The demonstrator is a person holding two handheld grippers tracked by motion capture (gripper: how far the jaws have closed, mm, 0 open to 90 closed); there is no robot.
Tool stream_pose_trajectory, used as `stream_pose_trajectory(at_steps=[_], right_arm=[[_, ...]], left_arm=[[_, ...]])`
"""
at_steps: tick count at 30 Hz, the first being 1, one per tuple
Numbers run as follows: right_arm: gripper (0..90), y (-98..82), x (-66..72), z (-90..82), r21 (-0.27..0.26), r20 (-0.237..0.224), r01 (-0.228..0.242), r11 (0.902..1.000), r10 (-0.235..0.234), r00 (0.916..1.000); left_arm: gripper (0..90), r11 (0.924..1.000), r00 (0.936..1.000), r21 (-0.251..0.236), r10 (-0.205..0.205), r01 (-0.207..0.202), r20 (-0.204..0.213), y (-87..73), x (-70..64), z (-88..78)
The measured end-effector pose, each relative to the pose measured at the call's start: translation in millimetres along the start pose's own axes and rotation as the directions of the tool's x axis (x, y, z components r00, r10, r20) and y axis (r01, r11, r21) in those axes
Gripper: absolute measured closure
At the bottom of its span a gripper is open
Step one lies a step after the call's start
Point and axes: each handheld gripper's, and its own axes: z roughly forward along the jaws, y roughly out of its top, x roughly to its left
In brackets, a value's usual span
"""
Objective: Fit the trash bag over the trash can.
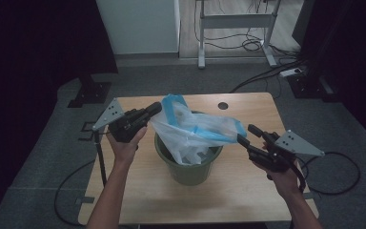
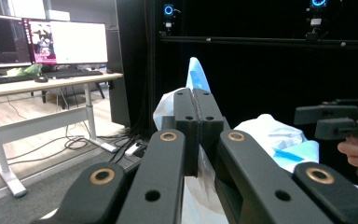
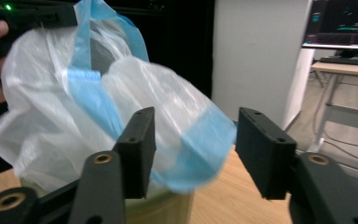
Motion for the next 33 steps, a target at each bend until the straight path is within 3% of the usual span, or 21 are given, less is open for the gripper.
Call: stream_pose_trajectory(at_steps=[3,6,11,14,19,22,25,33], right_arm=[[42.7,4.0,-1.8,12.8,0.025,-0.06,-0.007,0.9997,0.009,0.9982],[39.7,9.2,-0.6,28.8,0.06,-0.108,0.03,0.9977,-0.024,0.9938],[37.4,17.7,5.5,48.7,0.093,-0.123,0.072,0.9931,-0.06,0.9905],[42.5,14.2,9.1,57.9,0.122,-0.098,0.088,0.9885,-0.077,0.9923],[73.6,5.1,9.5,64.3,0.128,-0.054,0.077,0.9888,-0.071,0.996],[87.2,3.1,10.9,64.2,0.119,-0.058,0.086,0.9891,-0.08,0.9951],[89.1,3.6,11.4,62.6,0.108,-0.059,0.102,0.989,-0.096,0.9937],[89.2,9.9,4.2,56.2,0.093,0.014,0.117,0.9887,-0.119,0.9928]], left_arm=[[89.8,1.0,1.0,-0.006,0.002,-0.002,0.001,-0.7,-1.5,0.6],[89.8,1.0,1.0,-0.007,0.006,-0.006,0.008,-1.2,-1.9,0.9],[89.8,0.9998,0.9998,-0.018,-0.007,0.007,0.019,-2.4,-0.8,1.0],[89.8,0.9996,0.9996,-0.025,-0.014,0.014,0.025,-3.7,-0.7,1.1],[89.8,0.9985,0.9989,-0.045,-0.03,0.031,0.037,-5.2,-0.8,0.0],[89.8,0.9984,0.9991,-0.047,-0.031,0.033,0.03,-5.3,-0.4,0.1],[89.8,0.9985,0.9995,-0.047,-0.027,0.028,0.015,-5.1,1.0,-0.1],[89.8,0.9984,0.9983,-0.05,-0.03,0.027,-0.051,-3.7,11.3,1.3]])
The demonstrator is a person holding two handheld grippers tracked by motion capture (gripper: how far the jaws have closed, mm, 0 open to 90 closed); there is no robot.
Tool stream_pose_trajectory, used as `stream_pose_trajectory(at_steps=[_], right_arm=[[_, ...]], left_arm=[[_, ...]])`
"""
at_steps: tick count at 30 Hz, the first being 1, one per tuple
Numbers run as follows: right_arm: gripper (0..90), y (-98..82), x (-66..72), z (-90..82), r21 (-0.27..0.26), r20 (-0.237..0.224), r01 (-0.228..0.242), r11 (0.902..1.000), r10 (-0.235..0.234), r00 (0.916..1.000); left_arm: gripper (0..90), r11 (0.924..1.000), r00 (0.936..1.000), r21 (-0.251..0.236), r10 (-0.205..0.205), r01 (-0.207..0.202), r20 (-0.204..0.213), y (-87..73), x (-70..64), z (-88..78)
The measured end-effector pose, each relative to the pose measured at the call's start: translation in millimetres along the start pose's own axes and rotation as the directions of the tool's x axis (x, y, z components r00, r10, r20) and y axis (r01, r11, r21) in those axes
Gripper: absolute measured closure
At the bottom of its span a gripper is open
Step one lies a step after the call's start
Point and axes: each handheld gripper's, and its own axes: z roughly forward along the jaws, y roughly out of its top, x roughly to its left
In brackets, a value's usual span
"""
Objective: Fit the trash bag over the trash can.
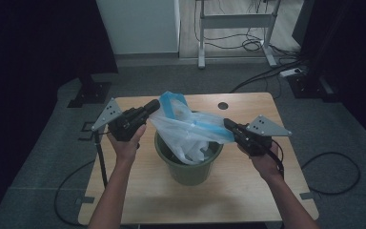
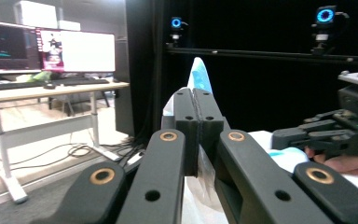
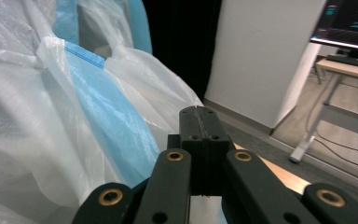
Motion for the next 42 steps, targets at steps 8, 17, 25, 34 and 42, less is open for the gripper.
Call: stream_pose_trajectory(at_steps=[8,17,25,34,42], right_arm=[[89.2,21.4,-10.4,-6.7,-0.043,0.093,0.027,0.9987,-0.023,0.9954],[89.2,8.7,-0.7,-27.8,-0.067,0.125,0.047,0.9966,-0.039,0.9915],[89.1,-31.4,19.9,-43.0,-0.015,0.067,0.018,0.9997,-0.017,0.9976],[89.1,-68.3,37.4,-57.8,0.005,0.008,-0.041,0.9992,0.041,0.9991],[89.1,-86.4,49.1,-59.0,0.041,-0.039,-0.043,0.9982,0.044,0.9983]], left_arm=[[89.8,0.998,0.9996,-0.061,-0.017,0.016,-0.024,12.7,10.7,-5.4],[89.7,0.9969,0.9996,-0.073,-0.029,0.028,-0.004,-7.8,-2.6,-43.2],[89.6,0.9967,0.9967,-0.018,-0.079,0.08,0.019,-50.0,-18.1,-71.2],[89.6,0.9859,0.9855,0.037,-0.165,0.163,0.041,-93.1,-24.9,-93.4],[89.5,0.9746,0.9772,0.087,-0.21,0.206,0.034,-117.8,-21.7,-102.8]])
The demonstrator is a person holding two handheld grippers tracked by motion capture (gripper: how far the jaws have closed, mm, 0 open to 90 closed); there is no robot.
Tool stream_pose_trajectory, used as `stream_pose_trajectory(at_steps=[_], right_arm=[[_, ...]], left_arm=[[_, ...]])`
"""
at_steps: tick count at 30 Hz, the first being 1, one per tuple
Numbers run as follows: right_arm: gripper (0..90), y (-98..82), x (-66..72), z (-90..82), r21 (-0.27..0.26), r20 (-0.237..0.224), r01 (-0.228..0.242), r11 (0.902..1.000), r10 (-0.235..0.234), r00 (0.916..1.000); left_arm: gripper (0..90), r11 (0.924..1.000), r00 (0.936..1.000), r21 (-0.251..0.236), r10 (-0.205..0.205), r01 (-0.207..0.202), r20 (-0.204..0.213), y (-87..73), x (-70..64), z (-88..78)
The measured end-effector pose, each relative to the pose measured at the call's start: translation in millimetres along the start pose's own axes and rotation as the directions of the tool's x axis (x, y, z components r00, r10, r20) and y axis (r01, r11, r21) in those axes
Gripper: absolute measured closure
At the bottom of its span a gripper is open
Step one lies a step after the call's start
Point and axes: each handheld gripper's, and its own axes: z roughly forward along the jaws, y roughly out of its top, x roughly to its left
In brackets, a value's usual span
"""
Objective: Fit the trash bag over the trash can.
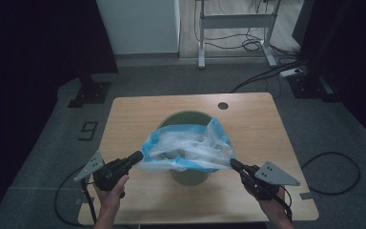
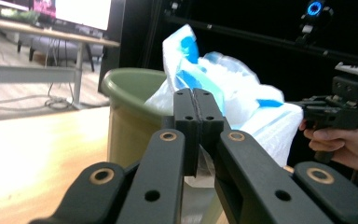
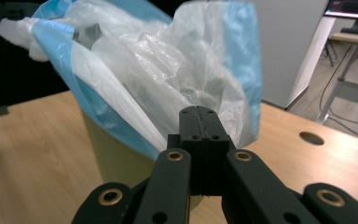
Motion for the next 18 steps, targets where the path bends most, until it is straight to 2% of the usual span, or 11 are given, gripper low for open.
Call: stream_pose_trajectory(at_steps=[4,10,12,18], right_arm=[[89.1,-9.5,-1.4,6.8,0.029,-0.009,-0.018,0.9994,0.018,0.9998],[89.1,-18.1,-0.3,17.5,0.073,-0.024,-0.019,0.9971,0.02,0.9995],[89.2,-20.1,0.1,20.0,0.086,-0.029,-0.018,0.9962,0.02,0.9994],[89.1,-23.1,-0.7,23.0,0.119,-0.034,-0.017,0.9927,0.021,0.9992]], left_arm=[[89.5,0.9991,0.9999,0.04,-0.015,0.015,-0.004,-8.8,4.6,5.2],[89.4,0.995,0.9994,0.095,-0.029,0.031,-0.022,-22.4,11.0,14.5],[89.4,0.9931,0.9992,0.114,-0.026,0.029,-0.031,-25.2,11.5,16.1],[89.2,0.9872,0.9977,0.147,-0.057,0.062,-0.038,-29.5,17.6,15.9]])
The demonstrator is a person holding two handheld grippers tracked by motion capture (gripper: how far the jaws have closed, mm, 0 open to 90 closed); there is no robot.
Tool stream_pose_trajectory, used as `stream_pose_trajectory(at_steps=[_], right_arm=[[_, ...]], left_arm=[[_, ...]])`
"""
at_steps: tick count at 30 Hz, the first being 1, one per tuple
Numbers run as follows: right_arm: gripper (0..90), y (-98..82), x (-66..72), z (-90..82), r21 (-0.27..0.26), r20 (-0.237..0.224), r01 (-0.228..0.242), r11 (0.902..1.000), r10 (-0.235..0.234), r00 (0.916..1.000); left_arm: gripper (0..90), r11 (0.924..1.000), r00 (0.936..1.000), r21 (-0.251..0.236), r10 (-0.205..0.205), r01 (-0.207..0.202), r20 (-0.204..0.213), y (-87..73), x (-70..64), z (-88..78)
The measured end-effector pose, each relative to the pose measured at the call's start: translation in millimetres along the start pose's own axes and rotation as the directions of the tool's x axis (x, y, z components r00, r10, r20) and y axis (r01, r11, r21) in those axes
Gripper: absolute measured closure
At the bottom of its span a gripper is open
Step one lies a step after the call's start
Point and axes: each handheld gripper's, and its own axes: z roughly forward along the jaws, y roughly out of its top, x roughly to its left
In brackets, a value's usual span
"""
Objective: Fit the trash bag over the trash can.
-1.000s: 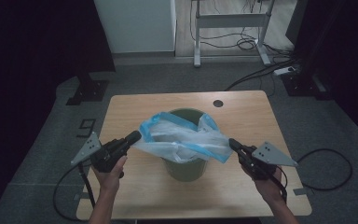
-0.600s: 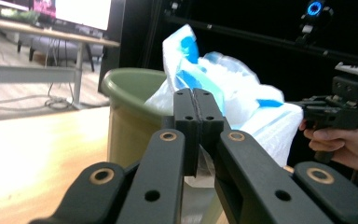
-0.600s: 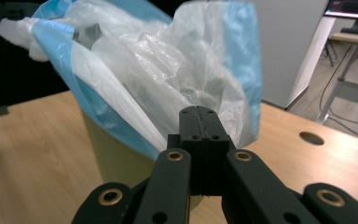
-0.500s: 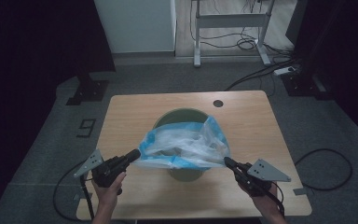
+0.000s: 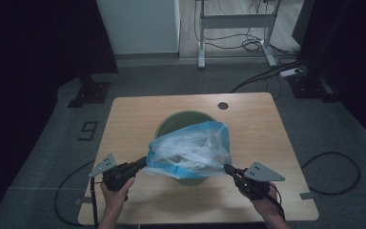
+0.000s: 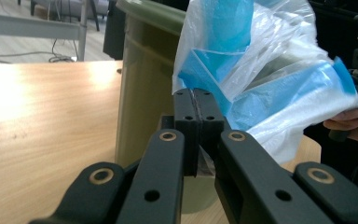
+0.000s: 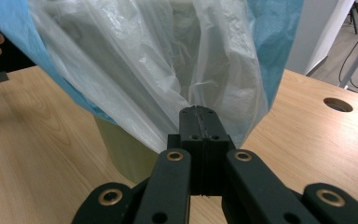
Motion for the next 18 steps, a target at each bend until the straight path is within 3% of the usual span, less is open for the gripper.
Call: stream_pose_trajectory(at_steps=[6,8,11,13,18], right_arm=[[89.1,0.8,-4.8,4.5,0.02,0.008,-0.004,0.9998,0.004,1.0],[89.0,1.0,-8.0,5.2,0.022,0.011,-0.02,0.9996,0.019,0.9998],[87.0,2.2,-9.7,3.6,0.018,0.012,-0.028,0.9994,0.028,0.9995],[87.0,3.2,-9.2,1.2,0.011,0.012,-0.028,0.9995,0.028,0.9995],[87.0,6.4,-9.1,-0.8,0.01,0.014,-0.018,0.9998,0.018,0.9997]], left_arm=[[88.3,0.9986,0.9989,0.04,-0.033,0.035,-0.032,-0.7,5.6,5.9],[85.9,0.9984,0.9987,0.035,-0.044,0.045,-0.025,0.5,6.4,5.3],[66.0,0.9995,0.9988,0.006,-0.031,0.031,-0.038,8.1,1.4,-2.1],[54.6,0.9997,0.9997,-0.006,-0.026,0.026,-0.004,17.0,-2.7,-8.5],[37.6,0.9996,0.9996,-0.02,0.021,-0.02,0.02,45.1,-15.2,-17.1]])
